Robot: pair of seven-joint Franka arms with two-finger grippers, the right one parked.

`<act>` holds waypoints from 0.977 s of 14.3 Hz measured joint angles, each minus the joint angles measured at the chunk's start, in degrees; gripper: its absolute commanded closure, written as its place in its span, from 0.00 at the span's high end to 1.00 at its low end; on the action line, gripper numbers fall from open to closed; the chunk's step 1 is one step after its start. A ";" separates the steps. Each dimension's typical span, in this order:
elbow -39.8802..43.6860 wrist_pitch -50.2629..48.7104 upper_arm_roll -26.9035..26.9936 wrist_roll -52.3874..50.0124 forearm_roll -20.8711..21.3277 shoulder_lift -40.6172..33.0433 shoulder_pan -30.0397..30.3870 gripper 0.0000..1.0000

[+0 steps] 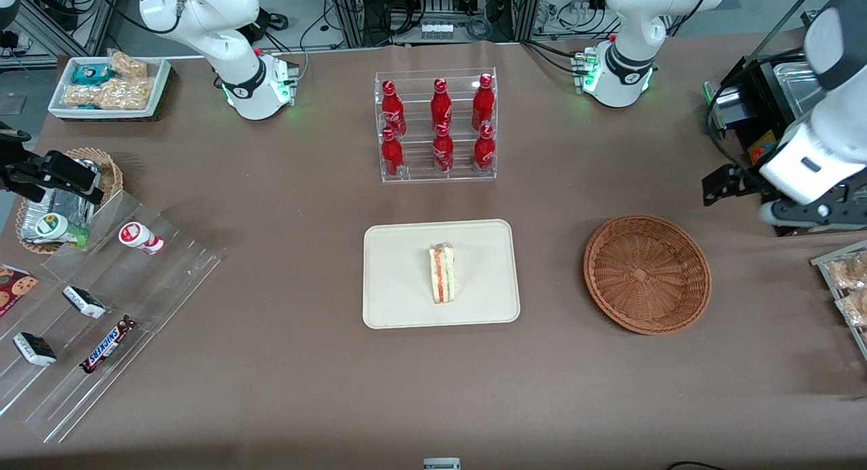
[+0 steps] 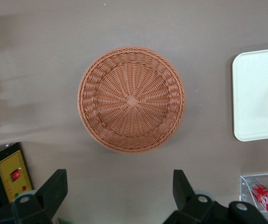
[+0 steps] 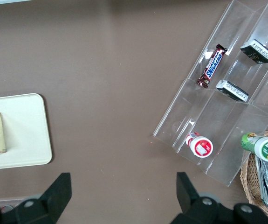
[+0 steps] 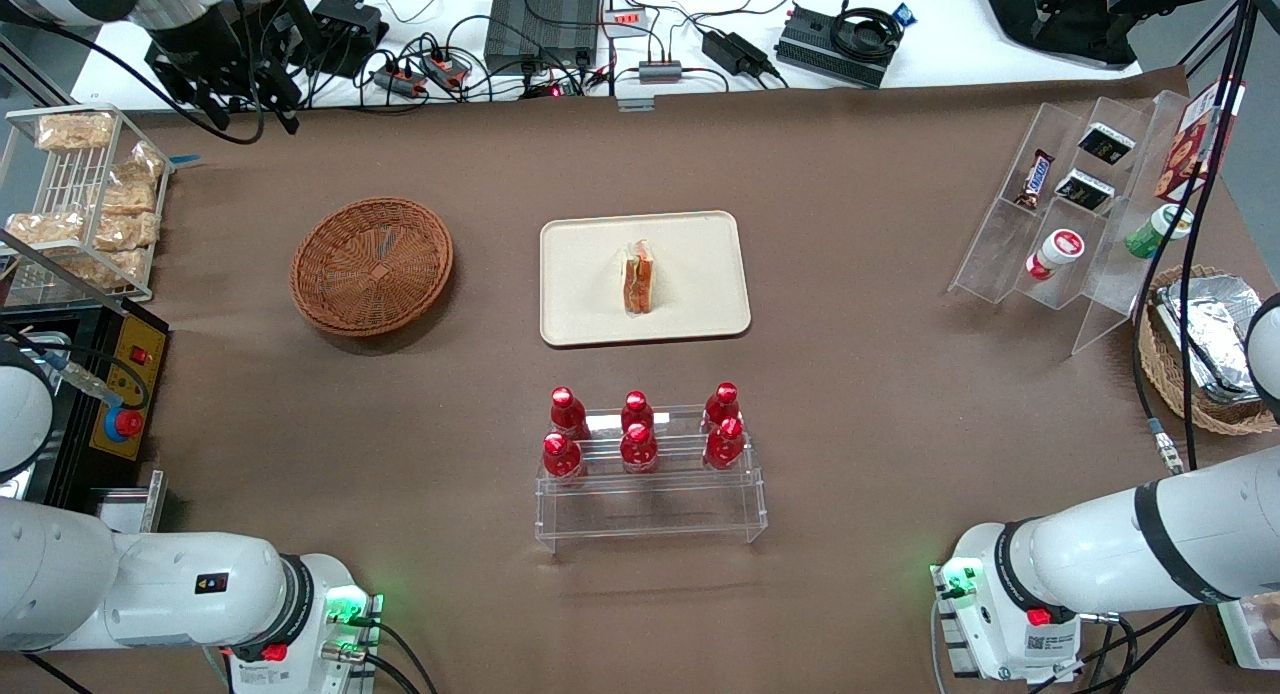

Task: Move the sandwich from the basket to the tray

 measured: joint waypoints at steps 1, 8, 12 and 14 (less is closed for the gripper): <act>0.94 -0.47 0.00 0.07 0.00 -0.27 0.00 1.00; 1.62 -3.80 -0.16 0.13 -0.72 -0.29 -0.02 1.00; 1.61 -5.59 -0.57 0.17 -0.79 -0.29 -0.10 1.00; 1.60 -6.45 -1.49 0.18 -0.81 -0.29 -0.17 1.00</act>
